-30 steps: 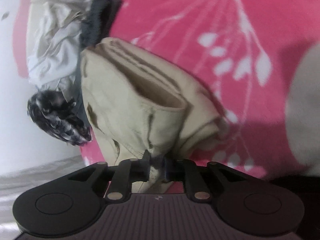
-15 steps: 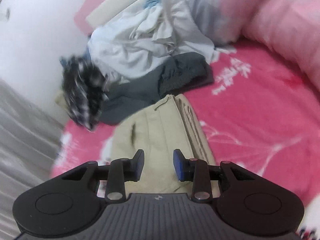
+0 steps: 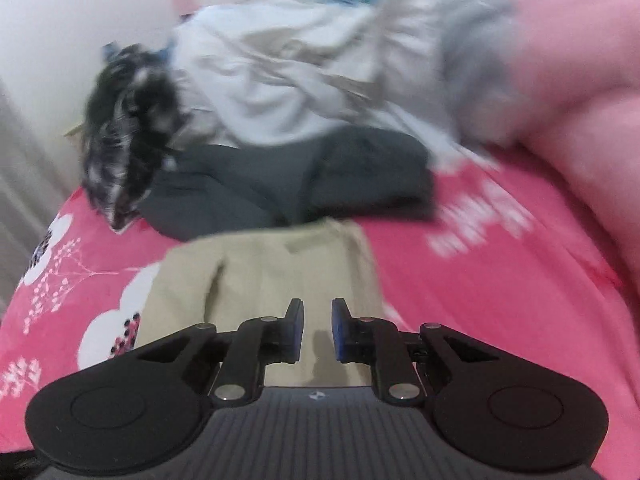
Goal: Fold clothes
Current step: 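Withdraw the open right gripper from the folded trousers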
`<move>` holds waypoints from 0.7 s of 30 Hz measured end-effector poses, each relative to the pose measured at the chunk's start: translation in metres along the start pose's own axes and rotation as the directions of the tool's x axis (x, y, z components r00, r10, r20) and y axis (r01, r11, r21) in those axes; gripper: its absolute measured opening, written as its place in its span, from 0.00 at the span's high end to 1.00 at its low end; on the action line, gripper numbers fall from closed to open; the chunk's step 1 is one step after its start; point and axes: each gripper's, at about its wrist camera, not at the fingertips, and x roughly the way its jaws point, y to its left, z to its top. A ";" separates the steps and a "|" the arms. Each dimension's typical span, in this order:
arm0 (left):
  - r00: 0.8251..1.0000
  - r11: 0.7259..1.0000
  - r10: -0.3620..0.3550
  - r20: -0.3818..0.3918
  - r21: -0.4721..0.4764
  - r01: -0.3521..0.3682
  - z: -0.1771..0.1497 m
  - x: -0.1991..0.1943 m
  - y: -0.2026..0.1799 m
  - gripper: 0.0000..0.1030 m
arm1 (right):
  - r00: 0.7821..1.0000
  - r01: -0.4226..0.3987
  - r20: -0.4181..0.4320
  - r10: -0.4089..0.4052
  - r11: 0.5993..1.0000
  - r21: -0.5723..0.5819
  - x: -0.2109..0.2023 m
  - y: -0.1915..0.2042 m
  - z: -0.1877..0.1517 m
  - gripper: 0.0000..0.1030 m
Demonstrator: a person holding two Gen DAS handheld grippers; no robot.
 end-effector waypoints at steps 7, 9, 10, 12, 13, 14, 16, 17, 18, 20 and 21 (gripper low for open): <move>0.999 0.997 0.030 0.027 0.072 -0.032 -0.003 -0.001 -0.011 0.28 | 0.996 0.078 -0.044 -0.083 0.992 -0.098 0.032 0.000 0.017 0.89; 0.999 0.995 0.036 0.035 0.094 -0.039 -0.004 -0.002 -0.014 0.29 | 1.000 0.013 -0.002 -0.013 0.990 -0.143 0.023 0.014 0.020 0.89; 0.998 0.994 0.039 0.039 0.104 -0.043 -0.004 -0.002 -0.016 0.30 | 1.000 -0.021 0.014 0.024 0.986 -0.167 0.020 0.021 0.023 0.89; 0.998 0.992 0.039 0.038 0.117 -0.044 -0.005 -0.003 -0.017 0.31 | 0.999 -0.041 -0.001 0.042 0.982 -0.182 0.034 0.027 0.028 0.89; 0.999 0.991 0.040 0.037 0.123 -0.044 -0.006 -0.003 -0.018 0.31 | 0.999 -0.035 -0.025 0.031 0.983 -0.178 0.048 0.027 0.029 0.89; 0.999 0.991 0.035 0.031 0.128 -0.039 -0.006 -0.002 -0.018 0.31 | 0.999 -0.029 -0.048 0.021 0.984 -0.174 0.062 0.027 0.031 0.94; 0.999 0.990 0.037 0.016 0.138 -0.038 -0.007 0.000 -0.020 0.30 | 0.995 -0.016 -0.095 0.000 0.986 -0.167 0.090 0.026 0.035 0.99; 0.999 0.989 0.041 0.017 0.141 -0.043 -0.007 0.001 -0.020 0.30 | 0.994 -0.010 -0.111 -0.008 0.986 -0.166 0.100 0.027 0.038 0.99; 0.999 0.988 0.046 0.017 0.144 -0.048 -0.007 0.001 -0.021 0.30 | 0.995 -0.007 -0.097 -0.010 0.984 -0.177 0.090 0.033 0.044 0.96; 0.999 0.991 0.036 0.012 0.128 -0.038 -0.006 0.003 -0.018 0.30 | 0.997 -0.056 -0.063 0.043 0.975 -0.217 0.069 0.049 0.053 0.93; 0.999 0.991 0.035 0.011 0.125 -0.036 -0.006 0.003 -0.018 0.30 | 0.995 -0.099 -0.049 0.090 0.965 -0.242 0.060 0.058 0.056 0.94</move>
